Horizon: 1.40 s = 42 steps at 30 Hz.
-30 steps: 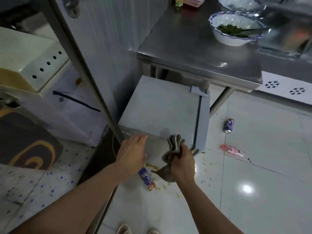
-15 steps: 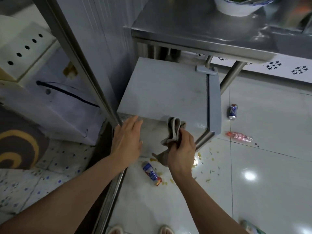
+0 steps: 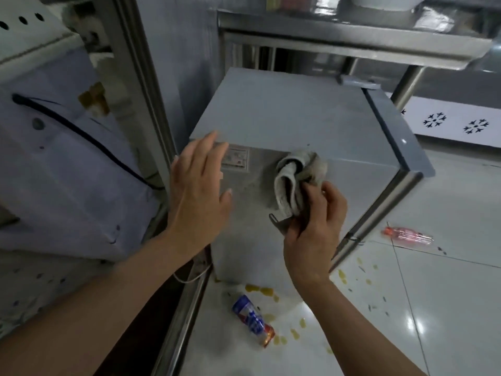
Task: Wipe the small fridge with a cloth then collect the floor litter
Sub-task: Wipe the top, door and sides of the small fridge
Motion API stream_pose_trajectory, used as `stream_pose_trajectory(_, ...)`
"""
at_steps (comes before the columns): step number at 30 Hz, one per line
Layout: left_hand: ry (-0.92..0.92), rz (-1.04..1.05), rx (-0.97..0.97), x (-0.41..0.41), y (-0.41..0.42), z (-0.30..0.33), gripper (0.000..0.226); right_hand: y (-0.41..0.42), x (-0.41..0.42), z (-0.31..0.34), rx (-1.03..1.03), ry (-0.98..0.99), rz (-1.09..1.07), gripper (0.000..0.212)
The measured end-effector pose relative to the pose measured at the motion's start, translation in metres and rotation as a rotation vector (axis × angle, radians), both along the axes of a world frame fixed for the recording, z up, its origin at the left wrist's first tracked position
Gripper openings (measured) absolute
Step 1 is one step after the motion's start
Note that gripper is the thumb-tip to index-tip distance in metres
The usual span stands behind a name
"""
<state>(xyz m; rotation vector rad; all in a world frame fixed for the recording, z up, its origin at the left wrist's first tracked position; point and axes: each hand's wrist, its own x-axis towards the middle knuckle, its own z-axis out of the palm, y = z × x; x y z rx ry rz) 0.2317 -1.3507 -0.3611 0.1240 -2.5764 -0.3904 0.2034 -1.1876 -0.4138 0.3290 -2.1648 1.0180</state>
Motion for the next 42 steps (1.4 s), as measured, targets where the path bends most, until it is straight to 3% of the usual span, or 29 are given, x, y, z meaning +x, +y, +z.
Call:
stream_pose_trajectory(6, 0.146, 0.016, -0.056, -0.016, -0.017, -0.040, 0.074, -0.017, -0.028, -0.037, 0.153, 0.422, 0.139, 0.033)
stream_pose_trajectory(14, 0.351, -0.008, -0.118, -0.035, -0.027, -0.067, 0.074, -0.030, -0.060, -0.067, 0.298, 0.599, 0.077, 0.024)
stream_pose_trajectory(17, 0.435, -0.045, -0.093, -0.040, -0.033, -0.073, 0.074, -0.031, -0.063, -0.069, 0.309, 0.618, 0.083, 0.031)
stream_pose_trajectory(19, 0.492, -0.063, -0.001, -0.042, -0.040, -0.078, 0.074, -0.035, -0.065, -0.058, 0.295, 0.654, 0.120, 0.030)
stream_pose_trajectory(24, 0.410, -0.216, 0.507, -0.039, -0.060, -0.091, 0.082, -0.078, -0.071, -0.009, 0.473, 0.755, 0.163, 0.038)
stream_pose_trajectory(30, 0.457, -0.227, 0.727, -0.045, -0.071, -0.111, 0.080, -0.094, -0.083, -0.018, 0.607, 0.858, 0.172, 0.036)
stream_pose_trajectory(37, 0.401, -0.184, 0.872, -0.037, -0.068, -0.149, 0.076, -0.065, -0.075, -0.098, 0.940, 0.885, 0.354, 0.042)
stream_pose_trajectory(40, 0.393, -0.191, 0.845, -0.035, -0.067, -0.146, 0.072, -0.060, -0.073, -0.083, 1.032, 0.920, 0.324, 0.036)
stream_pose_trajectory(42, 0.428, -0.206, 0.820, -0.036, -0.065, -0.137, 0.068, -0.070, -0.074, -0.052, 0.981, 0.932, 0.239, 0.037)
